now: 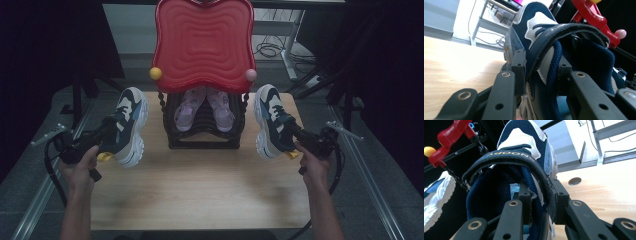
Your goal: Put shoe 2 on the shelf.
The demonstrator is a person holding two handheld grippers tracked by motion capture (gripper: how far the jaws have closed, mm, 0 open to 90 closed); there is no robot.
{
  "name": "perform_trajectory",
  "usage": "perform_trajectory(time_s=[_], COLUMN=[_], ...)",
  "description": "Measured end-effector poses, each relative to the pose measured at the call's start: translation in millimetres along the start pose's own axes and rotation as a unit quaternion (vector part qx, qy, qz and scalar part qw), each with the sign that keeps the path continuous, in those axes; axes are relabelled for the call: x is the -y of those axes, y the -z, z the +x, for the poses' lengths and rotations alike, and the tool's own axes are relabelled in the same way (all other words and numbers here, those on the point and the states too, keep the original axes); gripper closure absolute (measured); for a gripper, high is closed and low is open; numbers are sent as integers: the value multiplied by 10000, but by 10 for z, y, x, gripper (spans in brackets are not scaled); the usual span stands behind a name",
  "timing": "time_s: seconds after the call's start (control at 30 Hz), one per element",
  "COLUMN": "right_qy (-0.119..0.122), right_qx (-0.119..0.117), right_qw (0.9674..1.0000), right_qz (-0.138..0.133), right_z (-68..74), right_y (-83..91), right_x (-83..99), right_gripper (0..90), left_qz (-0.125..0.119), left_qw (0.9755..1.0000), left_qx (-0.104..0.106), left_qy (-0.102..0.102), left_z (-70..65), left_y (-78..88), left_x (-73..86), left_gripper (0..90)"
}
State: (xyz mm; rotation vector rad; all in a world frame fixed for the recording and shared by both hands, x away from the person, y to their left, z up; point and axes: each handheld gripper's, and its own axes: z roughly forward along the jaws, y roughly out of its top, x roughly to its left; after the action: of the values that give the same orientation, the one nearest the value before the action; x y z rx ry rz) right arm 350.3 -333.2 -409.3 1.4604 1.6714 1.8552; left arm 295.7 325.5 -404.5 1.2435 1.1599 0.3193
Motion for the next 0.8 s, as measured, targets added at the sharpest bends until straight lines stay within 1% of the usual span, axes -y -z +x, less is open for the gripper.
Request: perform_trajectory(time_s=[0.23, 0.37, 0.4, 0.57, 0.63, 0.7, 0.8], right_qy=[20, 10, 46, 33, -23, 13, 5], right_qx=[-74, -96, -101, -153, -182, -174, -177], right_qw=[9998, 9998, 9997, 9995, 9994, 9994, 9993], right_qz=[-160, -196, -208, -270, -283, -311, -337], right_z=[61, 90, 94, 122, 132, 136, 152], right_y=[-2, 4, 3, 7, 9, 9, 18], right_x=[-140, -202, -218, -295, -327, -356, -399], right_gripper=[749, 749, 749, 750, 749, 749, 749], left_qz=[-78, -123, -132, -173, -197, -221, -234], left_qw=[10000, 9999, 9999, 9998, 9998, 9997, 9997], left_qx=[38, 66, 73, 79, 82, 83, 82], left_qy=[8, 39, 47, 18, 12, 11, -12], left_z=[-28, -33, -36, -63, -71, -80, -88], left_y=[-37, -56, -59, -73, -79, -84, -100], left_x=[-118, -179, -194, -265, -292, -325, -387], left_gripper=[689, 690, 690, 690, 689, 690, 690])
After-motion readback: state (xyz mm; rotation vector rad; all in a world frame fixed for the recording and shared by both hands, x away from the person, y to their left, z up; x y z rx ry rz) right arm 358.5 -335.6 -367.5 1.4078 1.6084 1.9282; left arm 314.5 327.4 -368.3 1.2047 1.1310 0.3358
